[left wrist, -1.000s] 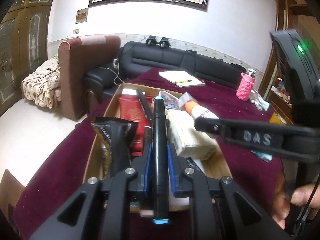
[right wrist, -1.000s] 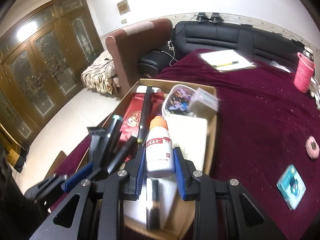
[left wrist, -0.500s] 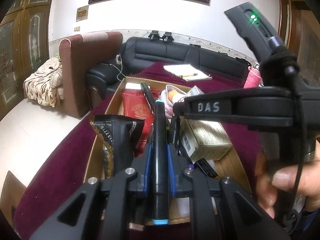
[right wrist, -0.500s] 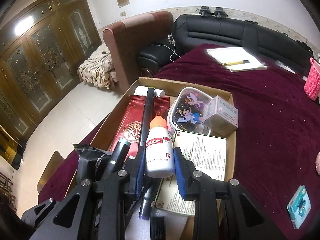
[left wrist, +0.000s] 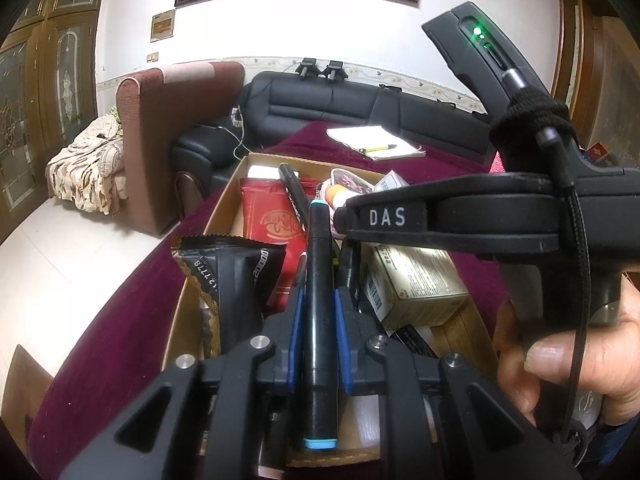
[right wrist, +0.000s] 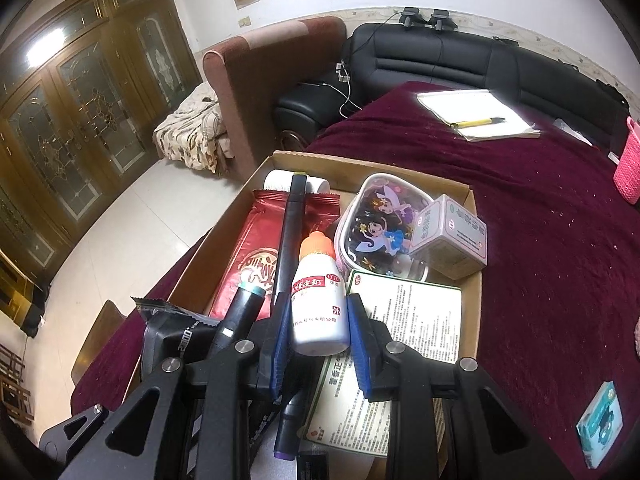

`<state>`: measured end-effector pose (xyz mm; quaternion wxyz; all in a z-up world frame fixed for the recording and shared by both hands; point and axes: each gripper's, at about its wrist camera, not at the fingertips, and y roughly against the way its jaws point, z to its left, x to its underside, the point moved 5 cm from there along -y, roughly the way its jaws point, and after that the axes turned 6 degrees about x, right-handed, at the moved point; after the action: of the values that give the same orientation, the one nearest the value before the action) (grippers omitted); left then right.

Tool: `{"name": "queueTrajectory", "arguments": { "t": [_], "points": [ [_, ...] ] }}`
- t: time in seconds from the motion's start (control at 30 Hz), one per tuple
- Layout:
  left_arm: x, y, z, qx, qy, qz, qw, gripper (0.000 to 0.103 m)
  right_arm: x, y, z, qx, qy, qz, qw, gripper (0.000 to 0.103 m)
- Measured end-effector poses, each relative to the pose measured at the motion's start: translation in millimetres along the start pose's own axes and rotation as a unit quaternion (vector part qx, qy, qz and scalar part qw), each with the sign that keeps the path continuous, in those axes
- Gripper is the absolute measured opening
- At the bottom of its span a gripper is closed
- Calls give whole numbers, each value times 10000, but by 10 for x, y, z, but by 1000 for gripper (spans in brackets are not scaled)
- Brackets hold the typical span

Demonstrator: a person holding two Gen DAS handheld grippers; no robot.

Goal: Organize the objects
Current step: 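Lower the marker and glue bottle into the tray and open both grippers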

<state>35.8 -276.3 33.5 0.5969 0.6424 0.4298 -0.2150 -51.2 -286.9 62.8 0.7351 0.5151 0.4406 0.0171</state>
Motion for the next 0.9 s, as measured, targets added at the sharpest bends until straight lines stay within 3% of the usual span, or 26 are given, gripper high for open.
{"name": "queueTrajectory", "arguments": {
  "t": [0.9],
  "points": [
    [-45, -99, 44, -33, 40, -19, 10000, 16, -118, -247, 60, 62, 113, 92, 9999, 31]
  ]
}}
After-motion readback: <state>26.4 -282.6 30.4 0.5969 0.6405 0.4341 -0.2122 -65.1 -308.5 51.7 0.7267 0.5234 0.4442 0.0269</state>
